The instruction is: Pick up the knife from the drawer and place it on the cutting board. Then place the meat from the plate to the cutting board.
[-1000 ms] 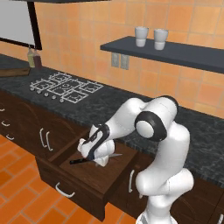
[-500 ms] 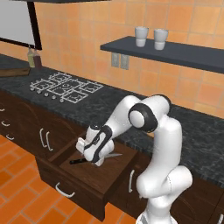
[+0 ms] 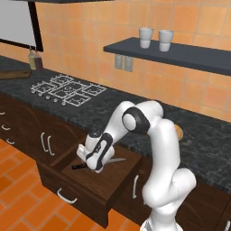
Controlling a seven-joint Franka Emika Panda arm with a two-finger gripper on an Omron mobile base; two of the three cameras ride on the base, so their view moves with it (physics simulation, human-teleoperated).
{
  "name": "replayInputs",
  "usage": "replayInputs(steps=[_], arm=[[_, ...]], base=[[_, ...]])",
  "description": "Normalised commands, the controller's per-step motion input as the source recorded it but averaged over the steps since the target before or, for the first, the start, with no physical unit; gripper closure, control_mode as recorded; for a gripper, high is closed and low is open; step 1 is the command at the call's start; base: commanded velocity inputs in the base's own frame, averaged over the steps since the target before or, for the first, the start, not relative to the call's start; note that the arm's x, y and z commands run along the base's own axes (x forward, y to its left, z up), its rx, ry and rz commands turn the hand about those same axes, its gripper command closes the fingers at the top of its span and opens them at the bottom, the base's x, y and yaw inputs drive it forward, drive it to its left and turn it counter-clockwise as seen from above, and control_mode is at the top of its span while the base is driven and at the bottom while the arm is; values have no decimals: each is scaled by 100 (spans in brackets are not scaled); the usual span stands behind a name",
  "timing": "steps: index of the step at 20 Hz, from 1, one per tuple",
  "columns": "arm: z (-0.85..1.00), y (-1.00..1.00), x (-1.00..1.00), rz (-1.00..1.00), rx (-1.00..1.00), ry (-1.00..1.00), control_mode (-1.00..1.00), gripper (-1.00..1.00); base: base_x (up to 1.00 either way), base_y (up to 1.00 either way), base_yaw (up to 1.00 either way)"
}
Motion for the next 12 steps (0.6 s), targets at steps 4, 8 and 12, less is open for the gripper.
replayInputs(steps=[4, 8, 12], arm=[[-42, 0, 21, 0, 0, 0, -100, -100], [-58, 0, 15, 0, -2, 0, -100, -100], [-12, -2, 23, 0, 0, 0, -100, -100]], base=[[0, 0, 0], [0, 0, 0], [0, 0, 0]])
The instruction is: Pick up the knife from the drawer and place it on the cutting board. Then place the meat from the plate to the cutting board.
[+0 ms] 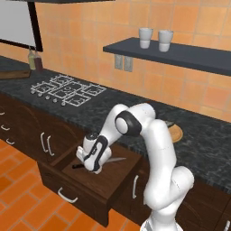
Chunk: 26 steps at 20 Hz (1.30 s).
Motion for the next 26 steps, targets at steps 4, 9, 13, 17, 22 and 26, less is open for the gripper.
replayInputs(steps=[4, 9, 13, 17, 22, 26], arm=[[-7, -5, 22, -1, 2, 0, -100, -100], [-38, -11, 19, -9, 7, 1, -100, -100], [-98, 1, 7, -16, -2, 0, -100, -100], [-69, 4, -2, -13, -2, 0, -100, 100], [-20, 3, -26, -3, 0, 2, -100, 100], [52, 0, -87, 0, 0, -8, -100, 100]], base=[[0, 0, 0], [0, 0, 0], [0, 0, 0], [0, 0, 0], [0, 0, 0], [0, 0, 0]])
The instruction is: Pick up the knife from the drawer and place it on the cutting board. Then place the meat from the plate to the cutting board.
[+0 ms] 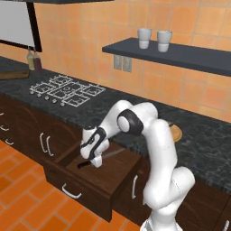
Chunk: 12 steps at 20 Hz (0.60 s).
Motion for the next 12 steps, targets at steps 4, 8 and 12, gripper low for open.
replayInputs(steps=[4, 8, 12], arm=[[100, 0, -99, 0, 0, -7, -100, 100], [100, 0, -100, 1, 2, 0, -100, 100], [100, 0, -100, 1, 7, 0, -100, 100]], base=[[0, 0, 0], [0, 0, 0], [0, 0, 0]])
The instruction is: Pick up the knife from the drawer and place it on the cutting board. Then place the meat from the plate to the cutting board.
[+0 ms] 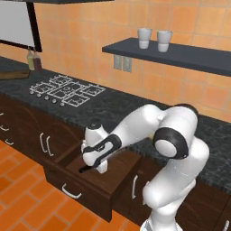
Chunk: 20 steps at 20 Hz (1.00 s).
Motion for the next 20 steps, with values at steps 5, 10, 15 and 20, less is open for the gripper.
replayInputs(steps=[5, 10, 15, 20], arm=[[100, 5, -99, 3, 9, -1, -100, 100], [100, 7, -59, 4, 0, -10, -100, 100], [100, -1, -10, 1, 0, -13, -100, 100], [100, -32, -4, 0, -1, -10, -100, 100]], base=[[0, 0, 0], [0, 0, 0], [0, 0, 0], [0, 0, 0]])
